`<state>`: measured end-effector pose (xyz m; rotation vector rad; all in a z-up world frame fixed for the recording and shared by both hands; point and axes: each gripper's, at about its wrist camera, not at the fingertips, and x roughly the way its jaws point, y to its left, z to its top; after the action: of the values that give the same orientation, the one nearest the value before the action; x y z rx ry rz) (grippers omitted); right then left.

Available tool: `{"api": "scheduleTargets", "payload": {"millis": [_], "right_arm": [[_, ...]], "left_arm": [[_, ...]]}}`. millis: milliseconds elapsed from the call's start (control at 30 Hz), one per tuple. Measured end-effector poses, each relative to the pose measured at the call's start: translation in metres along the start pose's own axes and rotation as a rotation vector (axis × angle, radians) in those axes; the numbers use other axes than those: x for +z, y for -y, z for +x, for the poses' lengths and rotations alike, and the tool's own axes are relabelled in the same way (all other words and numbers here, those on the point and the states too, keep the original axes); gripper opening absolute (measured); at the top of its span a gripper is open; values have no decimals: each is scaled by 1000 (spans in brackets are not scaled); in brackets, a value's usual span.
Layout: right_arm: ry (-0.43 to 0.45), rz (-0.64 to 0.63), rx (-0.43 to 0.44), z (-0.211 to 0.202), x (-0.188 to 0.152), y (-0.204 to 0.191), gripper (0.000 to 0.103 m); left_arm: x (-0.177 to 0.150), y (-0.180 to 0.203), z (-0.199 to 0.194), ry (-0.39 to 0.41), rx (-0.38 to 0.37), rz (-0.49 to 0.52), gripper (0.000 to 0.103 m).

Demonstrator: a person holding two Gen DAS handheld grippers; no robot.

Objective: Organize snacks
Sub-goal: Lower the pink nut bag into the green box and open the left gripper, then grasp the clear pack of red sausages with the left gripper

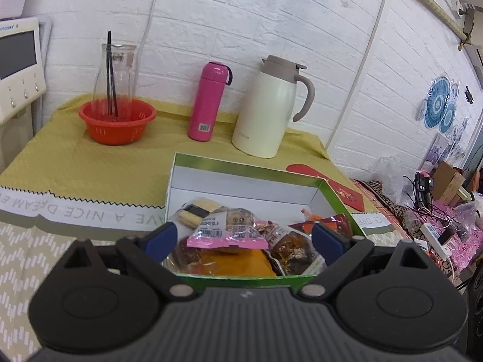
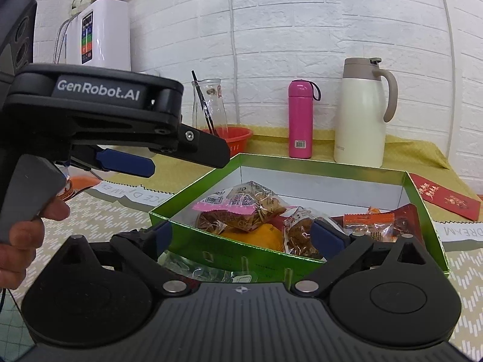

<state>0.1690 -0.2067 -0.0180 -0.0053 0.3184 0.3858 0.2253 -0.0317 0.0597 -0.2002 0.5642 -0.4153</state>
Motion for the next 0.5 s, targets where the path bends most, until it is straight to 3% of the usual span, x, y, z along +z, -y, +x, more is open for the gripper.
{"api": "scheduleTargets", "payload": {"millis": [500], "right_arm": [[5, 20, 16, -65, -10, -21, 103]], "left_arm": [[-32, 5, -64, -9, 0, -44, 94]]}}
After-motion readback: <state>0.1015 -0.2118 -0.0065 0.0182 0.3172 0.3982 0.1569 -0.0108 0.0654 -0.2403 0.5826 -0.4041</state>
